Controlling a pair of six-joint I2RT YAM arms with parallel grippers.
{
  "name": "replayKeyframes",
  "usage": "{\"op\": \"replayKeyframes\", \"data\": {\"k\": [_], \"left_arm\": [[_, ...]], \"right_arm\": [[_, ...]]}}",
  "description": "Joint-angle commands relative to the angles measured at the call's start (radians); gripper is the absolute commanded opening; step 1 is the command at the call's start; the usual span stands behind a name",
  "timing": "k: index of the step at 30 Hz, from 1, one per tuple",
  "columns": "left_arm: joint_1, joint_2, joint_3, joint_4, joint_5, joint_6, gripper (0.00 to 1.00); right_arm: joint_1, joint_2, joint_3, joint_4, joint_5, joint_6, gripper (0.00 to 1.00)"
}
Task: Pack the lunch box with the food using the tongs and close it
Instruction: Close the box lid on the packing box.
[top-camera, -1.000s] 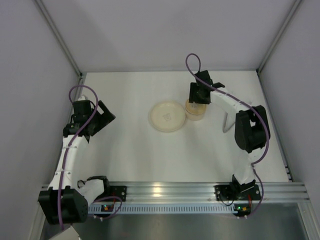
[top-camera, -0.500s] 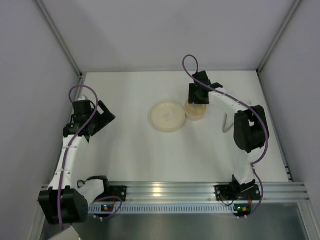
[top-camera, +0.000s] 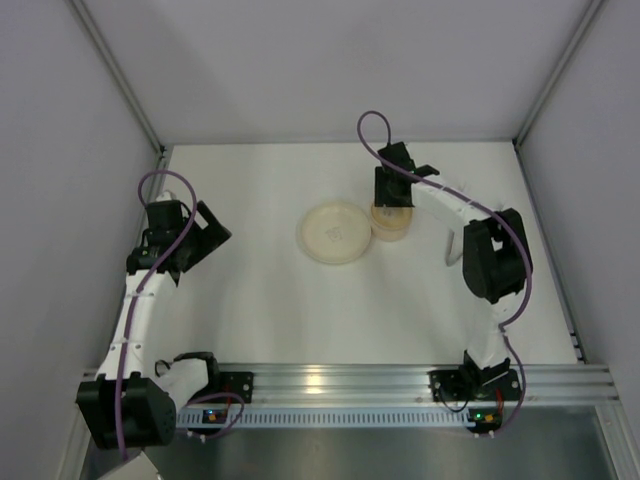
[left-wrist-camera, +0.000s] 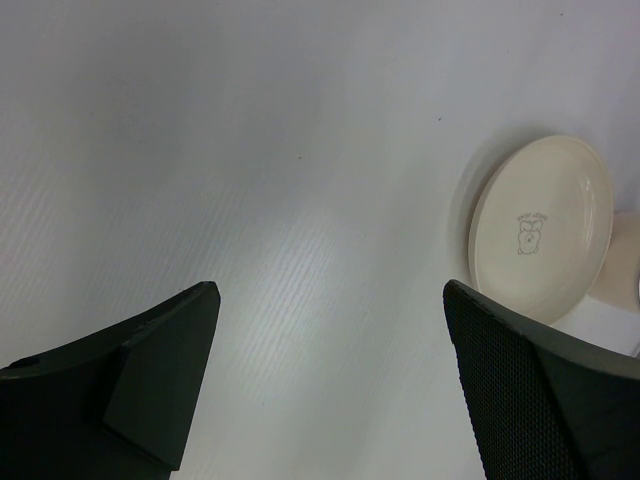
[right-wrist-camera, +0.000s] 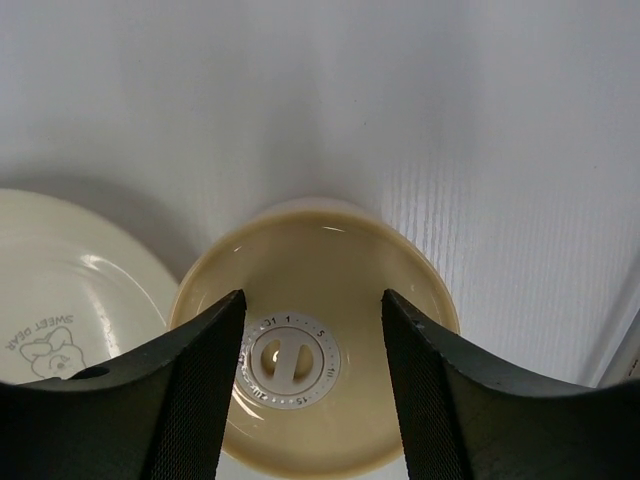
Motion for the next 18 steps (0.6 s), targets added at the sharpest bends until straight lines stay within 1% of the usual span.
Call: {"op": "replayKeyframes", "data": {"k": [1,6,10,16,18], "left_arm": [[-0.004,-0.004,0.002,0.037,-0.015,0.016,0.98],[-0.005,-0.006,0.002,0.037,-0.015,0.014,0.98],[-0.005,-0.004,0.003,0.039,-0.014,0.016,0.99],[-0.007,-0.004,0.003,0.039,-0.014,0.017,0.99],[-0.007,-0.004,0.003,0.040,-0.015,0.017,0.99]], "right_arm": [[0.019,0.105,-0.030,-0.161,0.017,-0.025,0.57],[0.030,0.106,-0.036,-0.163,0.057,-0.025,0.57],[0.030,0.090,-0.050,-0.154,0.051,-0.022,0.57],[0.030,-0.024,-0.073,-0.119,0.028,-0.002,0.57],[0.030,-0.102,-0.084,-0.097,0.025,0.007,0.57]]}}
